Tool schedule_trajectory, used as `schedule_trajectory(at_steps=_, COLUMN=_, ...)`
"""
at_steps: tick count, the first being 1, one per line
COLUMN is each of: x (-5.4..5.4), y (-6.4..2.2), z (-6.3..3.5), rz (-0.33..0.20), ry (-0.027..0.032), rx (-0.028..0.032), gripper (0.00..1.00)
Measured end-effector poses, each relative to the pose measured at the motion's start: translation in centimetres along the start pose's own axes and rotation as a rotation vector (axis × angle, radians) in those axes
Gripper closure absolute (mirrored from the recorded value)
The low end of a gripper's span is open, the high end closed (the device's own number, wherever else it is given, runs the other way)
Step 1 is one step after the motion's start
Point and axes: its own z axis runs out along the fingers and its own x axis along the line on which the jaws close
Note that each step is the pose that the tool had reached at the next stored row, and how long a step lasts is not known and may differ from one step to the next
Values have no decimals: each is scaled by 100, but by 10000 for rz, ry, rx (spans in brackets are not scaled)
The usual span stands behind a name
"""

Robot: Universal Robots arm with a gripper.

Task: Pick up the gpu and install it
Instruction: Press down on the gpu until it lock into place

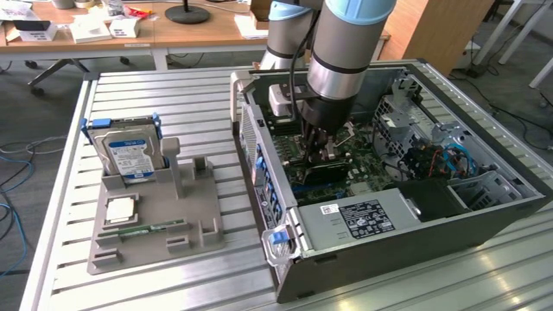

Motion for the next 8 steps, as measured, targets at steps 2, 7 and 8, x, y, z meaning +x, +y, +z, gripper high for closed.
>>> schedule_trajectory(at_steps=2, x=0, y=0, z=1, rz=0, ry=0, rx=0, gripper=89)
schedule_trajectory(at_steps=7, x=0, y=2, z=5, rz=-1, ry=0, rx=1, gripper=89)
schedule_trajectory(at_steps=8, x=0, y=2, z=5, rz=-1, ry=-1, rx=1, gripper=89)
